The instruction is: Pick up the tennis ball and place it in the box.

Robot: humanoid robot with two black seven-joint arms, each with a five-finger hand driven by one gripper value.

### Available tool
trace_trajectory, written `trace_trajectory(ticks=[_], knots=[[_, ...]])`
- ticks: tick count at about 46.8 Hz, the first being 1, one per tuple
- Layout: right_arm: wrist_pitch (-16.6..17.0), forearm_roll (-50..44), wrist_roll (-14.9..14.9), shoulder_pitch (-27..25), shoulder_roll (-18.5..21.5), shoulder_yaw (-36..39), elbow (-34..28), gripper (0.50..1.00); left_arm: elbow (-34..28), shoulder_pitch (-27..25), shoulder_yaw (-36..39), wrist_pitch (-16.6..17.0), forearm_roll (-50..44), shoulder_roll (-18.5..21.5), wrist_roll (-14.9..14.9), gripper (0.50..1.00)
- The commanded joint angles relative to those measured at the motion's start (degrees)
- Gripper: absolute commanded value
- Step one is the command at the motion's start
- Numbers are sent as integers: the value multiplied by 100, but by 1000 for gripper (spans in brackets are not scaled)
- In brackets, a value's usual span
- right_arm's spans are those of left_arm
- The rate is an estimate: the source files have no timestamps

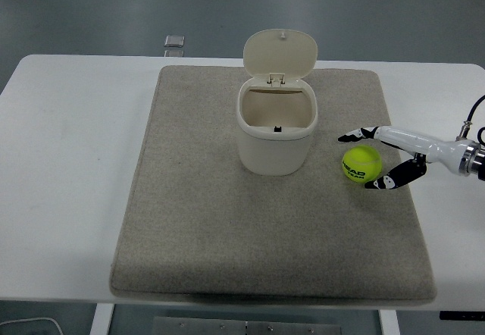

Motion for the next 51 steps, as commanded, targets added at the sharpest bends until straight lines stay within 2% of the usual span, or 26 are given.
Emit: trace_trajectory(ticks=[1,5,10,23,29,38,45,51], knots=[[0,-30,0,0,0,0,0,815,0,0,-2,-2,0,0,0,992],[0,-48,0,0,0,0,0,764,0,0,-2,-2,0,0,0,992],[0,-74,0,0,0,0,0,729,0,0,-2,-2,0,0,0,992],[0,-74,9,0,0,0,0,684,0,0,7,7,0,0,0,992],[0,-66,18,18,-9,26,0,639,0,0,-2,7,0,0,0,992],[18,-13,105,71,-35,123,9,500,0,0,-2,7,0,0,0,992],[71,5,510,194,-105,140,27,500,0,0,-2,-2,0,0,0,992],[71,14,694,290,-185,149,53,500,0,0,7,-2,0,0,0,992]])
